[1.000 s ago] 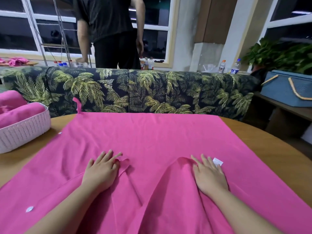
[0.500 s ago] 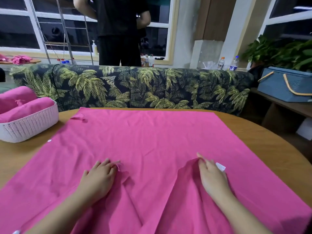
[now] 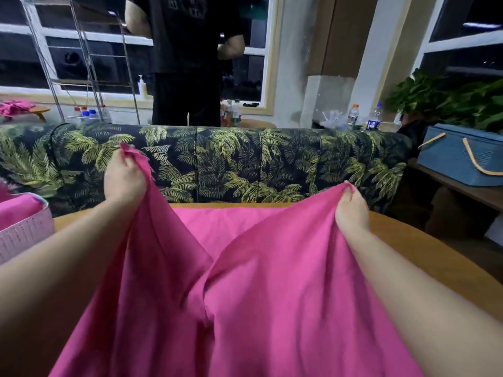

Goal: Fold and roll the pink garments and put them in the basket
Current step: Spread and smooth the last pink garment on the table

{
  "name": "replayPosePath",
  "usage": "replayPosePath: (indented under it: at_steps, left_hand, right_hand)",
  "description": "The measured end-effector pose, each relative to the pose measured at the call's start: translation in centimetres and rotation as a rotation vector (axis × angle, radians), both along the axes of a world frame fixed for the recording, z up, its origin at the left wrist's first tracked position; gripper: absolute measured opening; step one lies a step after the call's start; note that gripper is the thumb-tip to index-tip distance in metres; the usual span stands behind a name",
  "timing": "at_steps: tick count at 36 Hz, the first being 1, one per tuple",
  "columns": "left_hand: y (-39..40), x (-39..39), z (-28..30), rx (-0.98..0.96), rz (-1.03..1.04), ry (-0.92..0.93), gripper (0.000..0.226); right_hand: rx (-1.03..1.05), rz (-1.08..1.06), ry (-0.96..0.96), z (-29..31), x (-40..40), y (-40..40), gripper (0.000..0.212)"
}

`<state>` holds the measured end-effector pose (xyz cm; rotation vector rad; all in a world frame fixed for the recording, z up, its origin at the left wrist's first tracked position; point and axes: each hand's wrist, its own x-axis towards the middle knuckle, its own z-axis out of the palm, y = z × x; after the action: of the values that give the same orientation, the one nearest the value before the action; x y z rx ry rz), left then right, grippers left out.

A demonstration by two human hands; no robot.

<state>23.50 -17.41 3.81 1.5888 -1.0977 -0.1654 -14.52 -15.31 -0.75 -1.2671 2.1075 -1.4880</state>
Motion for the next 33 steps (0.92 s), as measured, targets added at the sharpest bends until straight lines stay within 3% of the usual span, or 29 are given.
replayPosePath:
  at_steps: [5, 9, 12, 14, 16, 17, 20, 24, 26, 29, 33]
  left_hand:
    - [-3.5, 0.2, -5.1, 0.199, -0.054, -0.175, 0.034]
    - [-4.6, -0.7, -10.7, 0.45, -0.126, -0.403, 0.056]
    - [-3.1, -4.5, -12.3, 0.517, -0.321, -0.602, 0.058]
    - [-1.3, -7.5, -12.4, 0.627, -0.589, -0.565, 0.079]
    - [0.2, -10.2, -12.0, 0.733, -0.845, -0.355, 0.119]
    - [0.5, -11.3, -11.8, 0.751, -0.921, -0.332, 0.122]
    - [0.9, -13.2, -11.4, 0.827, -0.95, -0.564, 0.069]
    - [0.9, -13.4, -10.3, 0.816, -0.842, -0.842, 0.04]
    - [0.5, -12.8, -9.7, 0.753, -0.775, -0.887, 0.009]
    - [-1.3, -12.0, -8.8, 0.665, -0.704, -0.799, 0.033]
    - [-4.4, -12.7, -7.0, 0.52, -0.561, -0.557, 0.031]
  right_hand:
    - [0.149, -0.02, 0.096, -3.7, -2.7, -3.6, 0.041]
    - [0.248, 0.011, 0.182, -6.5, -3.7, -4.0, 0.043]
    - [0.257, 0.014, 0.25, -7.3, -4.3, -4.1, 0.042]
    - [0.233, 0.023, 0.273, -7.2, -4.8, -4.2, 0.041]
    - [0.203, 0.043, 0.294, -6.9, -5.4, -4.2, 0.037]
    - [0.189, 0.049, 0.302, -6.5, -5.6, -4.1, 0.035]
    - [0.155, 0.051, 0.315, -5.5, -6.5, -3.9, 0.03]
    - [0.102, 0.012, 0.293, -3.7, -7.8, -3.2, 0.036]
    - [0.095, -0.008, 0.283, -2.6, -8.5, -2.9, 0.037]
    - [0.117, -0.012, 0.304, -1.5, -9.5, -2.8, 0.038]
    - [0.147, -0.044, 0.32, -0.3, -10.7, -3.7, 0.036]
